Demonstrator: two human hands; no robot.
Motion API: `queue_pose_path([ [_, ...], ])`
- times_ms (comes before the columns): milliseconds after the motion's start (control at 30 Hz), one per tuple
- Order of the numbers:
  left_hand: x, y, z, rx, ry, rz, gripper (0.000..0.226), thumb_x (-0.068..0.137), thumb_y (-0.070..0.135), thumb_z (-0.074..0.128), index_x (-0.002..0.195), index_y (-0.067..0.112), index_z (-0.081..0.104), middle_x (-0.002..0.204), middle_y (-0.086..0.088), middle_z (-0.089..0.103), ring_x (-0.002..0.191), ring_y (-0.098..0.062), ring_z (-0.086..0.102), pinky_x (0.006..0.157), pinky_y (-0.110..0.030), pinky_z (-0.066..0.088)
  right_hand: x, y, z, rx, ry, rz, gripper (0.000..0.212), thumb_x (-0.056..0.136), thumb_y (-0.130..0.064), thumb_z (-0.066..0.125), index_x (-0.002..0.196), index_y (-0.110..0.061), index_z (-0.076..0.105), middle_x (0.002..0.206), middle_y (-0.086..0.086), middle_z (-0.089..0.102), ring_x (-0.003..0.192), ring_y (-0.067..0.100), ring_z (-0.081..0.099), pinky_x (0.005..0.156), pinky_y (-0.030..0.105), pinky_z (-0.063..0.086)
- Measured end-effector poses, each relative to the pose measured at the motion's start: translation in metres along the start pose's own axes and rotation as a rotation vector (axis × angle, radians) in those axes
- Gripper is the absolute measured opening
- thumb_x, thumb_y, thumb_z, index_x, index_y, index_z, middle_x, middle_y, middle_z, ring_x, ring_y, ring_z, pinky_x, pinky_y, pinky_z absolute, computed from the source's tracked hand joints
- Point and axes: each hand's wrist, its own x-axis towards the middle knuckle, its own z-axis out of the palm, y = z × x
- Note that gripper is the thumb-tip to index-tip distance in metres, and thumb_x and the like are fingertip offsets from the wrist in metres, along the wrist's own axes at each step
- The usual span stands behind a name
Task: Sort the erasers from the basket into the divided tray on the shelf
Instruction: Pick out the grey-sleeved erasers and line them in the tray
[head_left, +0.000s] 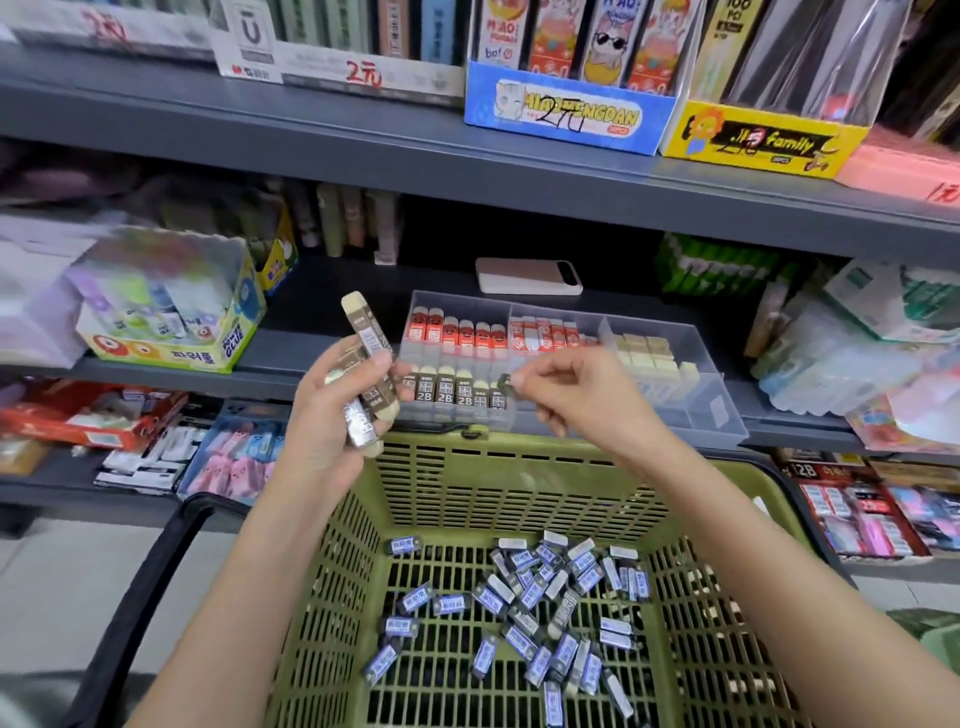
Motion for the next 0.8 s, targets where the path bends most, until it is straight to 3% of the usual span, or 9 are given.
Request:
queue_pose_path([
  [100,-0.002,0.000,-0.001,-0.009,0.015,-0.009,0.019,0.072,0.015,0.065,0.088,0.010,0.057,0.068,-0.008,0.067,0.051,-0.014,0.060,0.037,-0.014,0.039,0.023,-0.006,0.001,-0.271,0.036,-0.114,0.017,0.081,-0.028,0.072,0.075,-0.013,0.072,0.041,-0.015,0.053,0.035,-0.001,0.045,0.042,0.007,0.035],
  [267,-0.003,0.000,0.000,-0.031,0.010,-0.035,0.021,0.070,0.015,0.067,0.089,0.012,0.059,0.073,-0.010,0.066,0.057,-0.017,0.060,0.037,-0.017,0.040,0.056,-0.010,0.013,-0.346,-0.060,-0.126,0.029,0.069,-0.027,0.082,0.076,-0.011,0.059,0.059,-0.005,0.052,0.046,0.006,0.048,0.046,0.019,0.036],
  [400,-0.004,0.001,0.000,-0.034,0.009,-0.041,0.020,0.071,0.015,0.067,0.090,0.013,0.059,0.074,-0.009,0.065,0.057,-0.017,0.060,0.038,-0.017,0.040,0.066,-0.008,0.015,-0.361,-0.190,-0.086,0.012,0.078,-0.020,0.075,0.074,-0.011,0.067,0.051,-0.002,0.059,0.036,0.006,0.047,0.043,0.014,0.039],
  [467,-0.004,0.001,-0.001,-0.036,0.004,-0.041,0.020,0.072,0.015,0.066,0.090,0.013,0.059,0.073,-0.009,0.065,0.057,-0.017,0.060,0.037,-0.016,0.039,0.068,-0.009,0.011,-0.318,-0.289,-0.044,0.002,0.084,-0.010,0.068,0.083,-0.008,0.069,0.050,-0.001,0.060,0.035,0.005,0.047,0.044,0.015,0.041],
  [567,-0.004,0.002,-0.001,-0.051,-0.005,-0.046,0.019,0.072,0.015,0.066,0.089,0.013,0.059,0.073,-0.009,0.065,0.057,-0.017,0.060,0.037,-0.017,0.039,0.073,-0.010,0.010,-0.314,-0.318,-0.006,0.008,0.085,-0.004,0.064,0.093,-0.006,0.066,0.054,-0.001,0.058,0.040,0.000,0.048,0.044,0.014,0.039],
  [667,-0.004,0.001,-0.001,-0.073,-0.009,-0.054,0.020,0.071,0.014,0.067,0.089,0.012,0.059,0.073,-0.010,0.065,0.057,-0.017,0.060,0.039,-0.017,0.042,0.076,-0.005,0.015,-0.401,-0.250,-0.020,0.004,0.084,-0.013,0.068,0.087,-0.014,0.066,0.065,-0.014,0.058,0.059,-0.007,0.053,0.067,0.019,0.041],
  [800,-0.004,0.000,-0.002,-0.084,0.000,-0.055,0.024,0.070,0.013,0.067,0.093,0.011,0.060,0.072,-0.010,0.067,0.056,-0.017,0.062,0.038,-0.016,0.042,0.071,0.008,0.020,-0.333,-0.174,-0.050,0.010,0.082,-0.017,0.070,0.074,-0.021,0.065,0.073,-0.015,0.062,0.076,0.006,0.059,0.085,0.029,0.047],
])
